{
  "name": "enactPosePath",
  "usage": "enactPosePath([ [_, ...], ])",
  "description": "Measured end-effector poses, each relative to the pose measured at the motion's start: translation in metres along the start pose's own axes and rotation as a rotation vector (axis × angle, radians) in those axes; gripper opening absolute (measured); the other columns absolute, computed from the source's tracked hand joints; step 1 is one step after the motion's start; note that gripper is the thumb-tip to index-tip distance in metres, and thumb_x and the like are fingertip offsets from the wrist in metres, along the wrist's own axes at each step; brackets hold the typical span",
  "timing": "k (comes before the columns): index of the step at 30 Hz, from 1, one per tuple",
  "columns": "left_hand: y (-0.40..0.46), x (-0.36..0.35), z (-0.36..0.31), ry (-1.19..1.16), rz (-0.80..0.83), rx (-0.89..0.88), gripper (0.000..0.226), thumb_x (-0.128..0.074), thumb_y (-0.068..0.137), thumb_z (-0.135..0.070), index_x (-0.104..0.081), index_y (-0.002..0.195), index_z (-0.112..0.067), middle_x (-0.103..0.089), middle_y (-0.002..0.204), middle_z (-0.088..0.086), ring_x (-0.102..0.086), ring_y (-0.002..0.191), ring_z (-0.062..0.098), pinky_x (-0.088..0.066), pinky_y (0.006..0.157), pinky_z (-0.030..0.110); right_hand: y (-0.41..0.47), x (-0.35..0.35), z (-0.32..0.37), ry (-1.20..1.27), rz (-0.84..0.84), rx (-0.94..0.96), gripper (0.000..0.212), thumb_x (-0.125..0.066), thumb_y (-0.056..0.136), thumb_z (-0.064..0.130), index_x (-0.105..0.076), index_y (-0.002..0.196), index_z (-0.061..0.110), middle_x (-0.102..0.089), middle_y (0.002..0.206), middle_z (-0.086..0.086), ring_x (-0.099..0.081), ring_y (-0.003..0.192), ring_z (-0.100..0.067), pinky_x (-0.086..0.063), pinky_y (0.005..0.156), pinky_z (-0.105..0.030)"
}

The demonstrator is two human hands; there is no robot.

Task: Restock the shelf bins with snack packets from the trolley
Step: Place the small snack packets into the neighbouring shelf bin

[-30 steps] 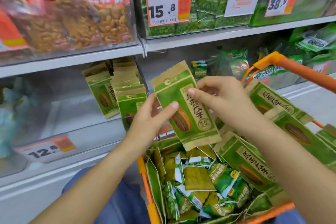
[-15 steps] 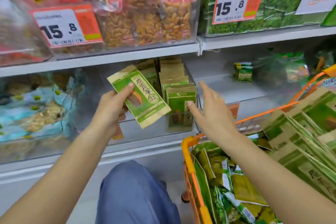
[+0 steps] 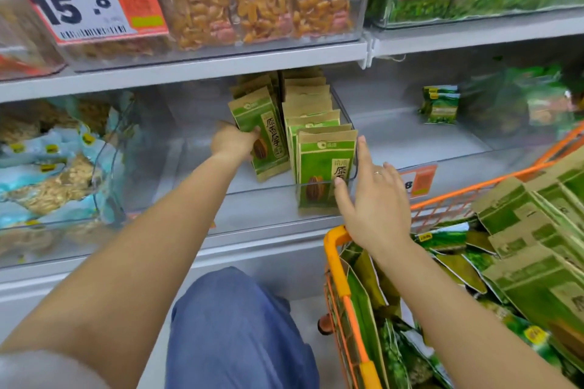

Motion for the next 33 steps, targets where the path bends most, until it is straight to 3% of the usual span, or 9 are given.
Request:
enactPosePath([
  [3, -0.003, -0.014, 0.007, -0.061, 0.098, 0.055, 0.074, -0.077, 0.078, -0.014, -0.035, 0.138, -0.006, -0.058, 0.118, 0.009, -0.062, 0.081, 0.021, -0.058, 0.077, 0.040, 0.000, -0.001, 0.000, 0.003, -0.009, -0.005, 0.070, -0.046, 0.096, 0.036, -0.015, 0.153, 0.010, -0.066, 0.106, -0.011, -0.055, 0.109, -0.031, -0.028, 0.112, -0.041],
  [6, -0.003, -0.021, 0.013, -0.002, 0.172, 0.044, 0.068, -0.079, 0.073, -0.004, -0.043, 0.131, -0.010, -0.058, 0.126, 0.011, -0.059, 0.109, 0.031, -0.056, 0.083, 0.046, 0.000, -0.001, 0.001, 0.010, -0.024, -0.001, 0.069, -0.047, 0.096, 0.036, -0.016, 0.152, 0.010, -0.066, 0.106, -0.011, -0.055, 0.109, -0.030, -0.028, 0.112, -0.041],
  [9, 0.004, -0.018, 0.011, 0.088, 0.056, -0.062, 0.060, -0.075, 0.077, -0.002, -0.048, 0.129, -0.010, -0.061, 0.123, 0.011, -0.057, 0.112, 0.032, -0.053, 0.087, 0.036, 0.000, -0.001, 0.000, 0.020, -0.028, -0.006, 0.069, -0.047, 0.096, 0.035, -0.017, 0.152, 0.010, -0.067, 0.105, -0.011, -0.057, 0.108, -0.030, -0.027, 0.113, -0.041],
  [13, 0.007, -0.018, 0.009, 0.088, -0.009, -0.113, 0.042, -0.059, 0.085, 0.004, -0.053, 0.125, -0.009, -0.057, 0.109, 0.003, -0.050, 0.094, 0.022, -0.040, 0.051, 0.003, 0.001, -0.001, 0.000, 0.009, -0.042, -0.004, 0.068, -0.045, 0.095, 0.036, -0.018, 0.152, 0.009, -0.067, 0.103, -0.012, -0.059, 0.105, -0.030, -0.029, 0.112, -0.042],
  [17, 0.009, -0.024, 0.014, 0.039, 0.120, -0.048, 0.052, -0.069, 0.084, -0.007, -0.048, 0.131, -0.010, -0.060, 0.127, 0.009, -0.055, 0.115, 0.028, -0.049, 0.091, 0.033, 0.001, -0.001, 0.000, 0.014, -0.024, -0.006, 0.069, -0.047, 0.096, 0.036, -0.016, 0.152, 0.010, -0.067, 0.104, -0.012, -0.058, 0.107, -0.030, -0.027, 0.113, -0.041],
  [22, 0.004, -0.020, 0.009, -0.161, 0.051, -0.057, 0.078, -0.070, 0.086, -0.028, -0.025, 0.148, -0.011, -0.056, 0.127, 0.007, -0.052, 0.119, 0.026, -0.042, 0.091, 0.032, 0.000, 0.000, 0.000, 0.022, -0.026, -0.006, 0.069, -0.048, 0.095, 0.034, -0.018, 0.152, 0.009, -0.067, 0.105, -0.012, -0.058, 0.107, -0.030, -0.028, 0.112, -0.042],
  [25, 0.003, -0.019, 0.007, -0.183, 0.020, -0.097, 0.065, -0.053, 0.092, -0.053, -0.034, 0.145, -0.019, -0.055, 0.127, -0.003, -0.051, 0.115, 0.019, -0.037, 0.091, 0.029, 0.000, 0.000, 0.000, 0.025, -0.014, -0.012, 0.069, -0.047, 0.096, 0.035, -0.016, 0.152, 0.011, -0.067, 0.106, -0.011, -0.057, 0.109, -0.029, -0.026, 0.114, -0.041],
  [29, 0.004, -0.017, 0.007, -0.147, 0.014, -0.153, 0.049, -0.042, 0.097, -0.051, -0.042, 0.137, -0.023, -0.058, 0.128, 0.001, -0.055, 0.115, 0.024, -0.048, 0.095, 0.041, 0.000, 0.001, 0.000, 0.025, -0.014, -0.020, 0.069, -0.047, 0.096, 0.035, -0.016, 0.152, 0.012, -0.066, 0.108, -0.011, -0.056, 0.112, -0.029, -0.025, 0.114, -0.040],
  [33, 0.003, -0.022, 0.006, -0.091, 0.087, -0.158, 0.056, -0.049, 0.099, -0.033, -0.024, 0.148, -0.019, -0.054, 0.135, 0.008, -0.052, 0.122, 0.031, -0.046, 0.100, 0.045, 0.000, 0.002, 0.002, 0.025, -0.008, -0.028, 0.068, -0.047, 0.096, 0.035, -0.017, 0.152, 0.012, -0.066, 0.110, -0.011, -0.055, 0.114, -0.029, -0.024, 0.115, -0.040],
])
Point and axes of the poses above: each hand's wrist, its own y-axis towards the middle knuckle, its own x-axis out of the back of the hand, z = x × y, the point moved 4 cm from there along y, towards the middle knuckle
